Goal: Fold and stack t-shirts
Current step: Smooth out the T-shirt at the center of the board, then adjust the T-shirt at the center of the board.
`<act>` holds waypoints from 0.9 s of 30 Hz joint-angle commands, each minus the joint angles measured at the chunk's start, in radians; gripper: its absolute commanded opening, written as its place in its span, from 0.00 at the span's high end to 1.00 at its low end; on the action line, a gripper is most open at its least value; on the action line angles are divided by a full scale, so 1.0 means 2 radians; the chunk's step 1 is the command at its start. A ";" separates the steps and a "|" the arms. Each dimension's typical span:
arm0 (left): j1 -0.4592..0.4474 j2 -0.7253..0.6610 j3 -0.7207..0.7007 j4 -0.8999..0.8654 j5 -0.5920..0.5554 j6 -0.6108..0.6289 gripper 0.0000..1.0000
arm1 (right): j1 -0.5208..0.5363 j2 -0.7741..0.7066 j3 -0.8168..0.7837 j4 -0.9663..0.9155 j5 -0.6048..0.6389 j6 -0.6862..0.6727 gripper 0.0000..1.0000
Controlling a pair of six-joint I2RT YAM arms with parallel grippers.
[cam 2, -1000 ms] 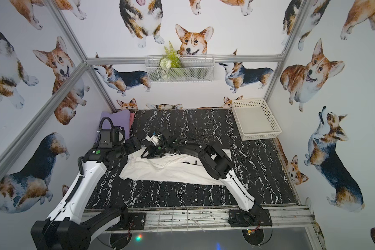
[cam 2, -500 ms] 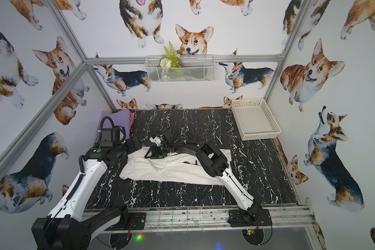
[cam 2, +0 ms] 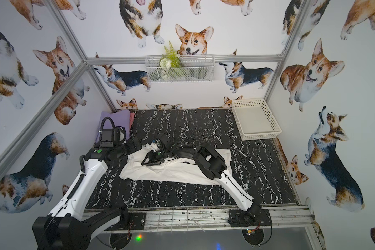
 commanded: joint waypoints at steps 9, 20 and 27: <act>0.000 -0.008 -0.010 0.014 0.003 -0.010 0.00 | 0.013 -0.078 -0.176 0.192 0.004 0.102 0.52; -0.003 -0.008 -0.045 0.017 0.001 -0.043 0.00 | 0.014 -0.244 -0.192 -0.052 0.114 -0.083 0.50; -0.050 0.042 -0.058 0.009 -0.029 -0.078 0.03 | -0.015 -0.385 -0.185 -0.312 0.416 -0.165 0.47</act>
